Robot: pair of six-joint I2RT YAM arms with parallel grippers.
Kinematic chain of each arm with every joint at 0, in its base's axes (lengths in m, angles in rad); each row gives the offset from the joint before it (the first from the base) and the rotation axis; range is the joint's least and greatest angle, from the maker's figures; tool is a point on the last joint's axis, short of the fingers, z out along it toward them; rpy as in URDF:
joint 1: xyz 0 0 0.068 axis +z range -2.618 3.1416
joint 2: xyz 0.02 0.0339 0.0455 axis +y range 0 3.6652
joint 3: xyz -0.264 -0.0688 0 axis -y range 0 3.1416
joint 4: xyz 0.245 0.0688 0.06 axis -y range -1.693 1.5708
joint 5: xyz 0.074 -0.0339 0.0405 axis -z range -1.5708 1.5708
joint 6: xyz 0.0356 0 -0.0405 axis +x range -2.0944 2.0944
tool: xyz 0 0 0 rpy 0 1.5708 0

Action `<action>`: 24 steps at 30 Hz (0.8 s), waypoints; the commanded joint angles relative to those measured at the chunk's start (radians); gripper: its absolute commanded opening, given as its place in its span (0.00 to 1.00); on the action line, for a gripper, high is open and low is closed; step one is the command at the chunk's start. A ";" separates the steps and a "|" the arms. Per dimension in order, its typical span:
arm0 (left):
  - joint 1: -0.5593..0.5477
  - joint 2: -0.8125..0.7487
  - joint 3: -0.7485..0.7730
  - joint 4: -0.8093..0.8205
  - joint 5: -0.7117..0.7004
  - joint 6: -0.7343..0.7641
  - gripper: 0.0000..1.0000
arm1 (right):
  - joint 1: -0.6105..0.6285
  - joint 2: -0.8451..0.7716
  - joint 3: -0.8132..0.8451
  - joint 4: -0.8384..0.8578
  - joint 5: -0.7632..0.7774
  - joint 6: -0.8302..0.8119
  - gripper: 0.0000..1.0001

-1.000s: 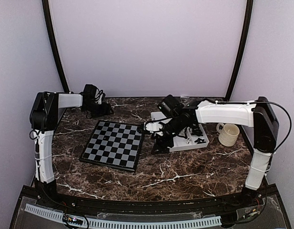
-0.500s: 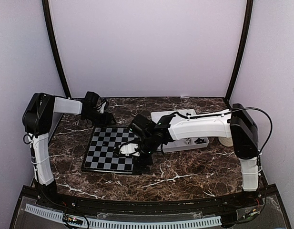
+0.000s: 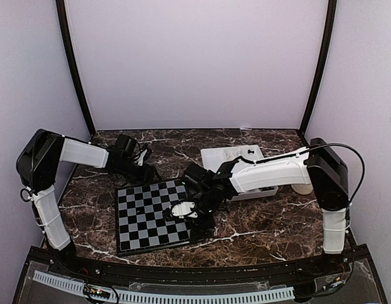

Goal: Set up the chess pieces on the board
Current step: Position the chessboard at the center of the board.

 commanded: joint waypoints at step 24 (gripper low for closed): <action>-0.109 -0.362 0.014 0.353 0.019 0.231 0.59 | -0.572 -0.248 0.069 -0.086 -0.032 0.112 0.49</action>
